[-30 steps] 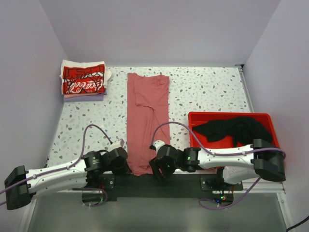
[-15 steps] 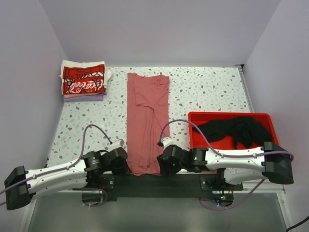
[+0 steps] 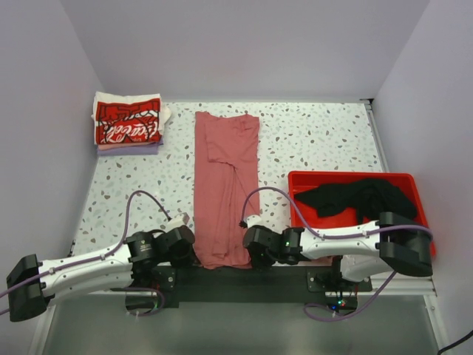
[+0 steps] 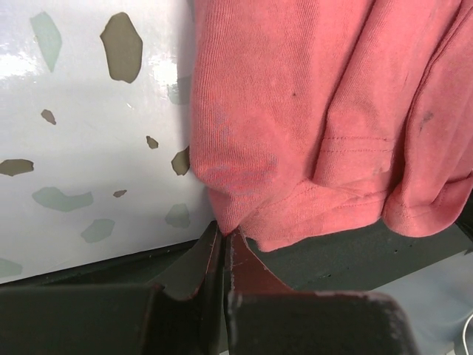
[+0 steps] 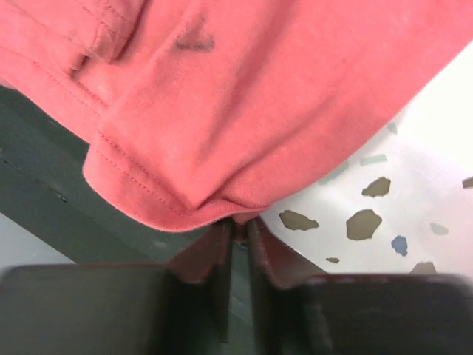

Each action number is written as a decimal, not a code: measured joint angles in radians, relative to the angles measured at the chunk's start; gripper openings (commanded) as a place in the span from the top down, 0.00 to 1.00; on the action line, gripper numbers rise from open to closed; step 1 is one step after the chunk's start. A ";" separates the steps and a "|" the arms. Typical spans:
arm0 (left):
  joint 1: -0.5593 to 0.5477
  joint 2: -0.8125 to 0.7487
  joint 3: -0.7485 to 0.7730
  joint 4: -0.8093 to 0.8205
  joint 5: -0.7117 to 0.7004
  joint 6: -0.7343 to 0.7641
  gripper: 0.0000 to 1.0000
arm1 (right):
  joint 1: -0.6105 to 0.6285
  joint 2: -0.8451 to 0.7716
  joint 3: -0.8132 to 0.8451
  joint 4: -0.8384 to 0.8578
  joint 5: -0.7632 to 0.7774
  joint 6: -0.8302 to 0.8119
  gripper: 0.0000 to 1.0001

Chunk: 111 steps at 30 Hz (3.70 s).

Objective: Fold and stack the t-shirts
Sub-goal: Fold the tshirt

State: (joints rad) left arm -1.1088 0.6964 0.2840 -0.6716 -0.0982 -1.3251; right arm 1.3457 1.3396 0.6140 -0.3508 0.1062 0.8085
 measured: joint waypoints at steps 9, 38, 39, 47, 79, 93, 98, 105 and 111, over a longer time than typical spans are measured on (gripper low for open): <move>0.000 0.003 0.077 -0.027 -0.058 0.010 1.00 | -0.025 -0.014 0.043 -0.074 0.047 -0.006 1.00; 0.438 0.543 0.602 0.237 -0.325 0.458 1.00 | -0.576 0.222 0.534 -0.099 0.080 -0.357 1.00; 0.450 0.554 0.607 0.245 -0.322 0.470 1.00 | -0.585 0.235 0.546 -0.098 0.075 -0.360 1.00; 0.539 0.660 0.635 0.309 -0.263 0.537 1.00 | -0.645 0.322 0.619 -0.098 0.026 -0.388 1.00; 0.698 0.970 0.766 0.395 -0.100 0.667 0.14 | -0.772 0.608 0.803 -0.090 -0.108 -0.415 0.47; 0.702 0.667 0.562 0.563 0.068 0.612 0.00 | -0.782 0.477 0.718 -0.013 -0.316 -0.416 0.01; 0.693 0.667 0.411 0.677 0.178 0.568 0.00 | -0.777 0.487 0.686 0.036 -0.411 -0.378 0.01; 0.680 0.707 0.339 0.761 0.250 0.541 0.00 | -0.774 0.597 0.710 0.082 -0.458 -0.356 0.01; 0.680 0.753 0.315 0.792 0.252 0.542 0.00 | -0.774 0.688 0.773 0.097 -0.456 -0.340 0.01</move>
State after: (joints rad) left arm -0.4286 1.4498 0.5987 0.1207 0.1539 -0.7834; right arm 0.5713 2.0274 1.3872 -0.2539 -0.3496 0.4683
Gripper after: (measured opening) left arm 0.997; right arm 0.987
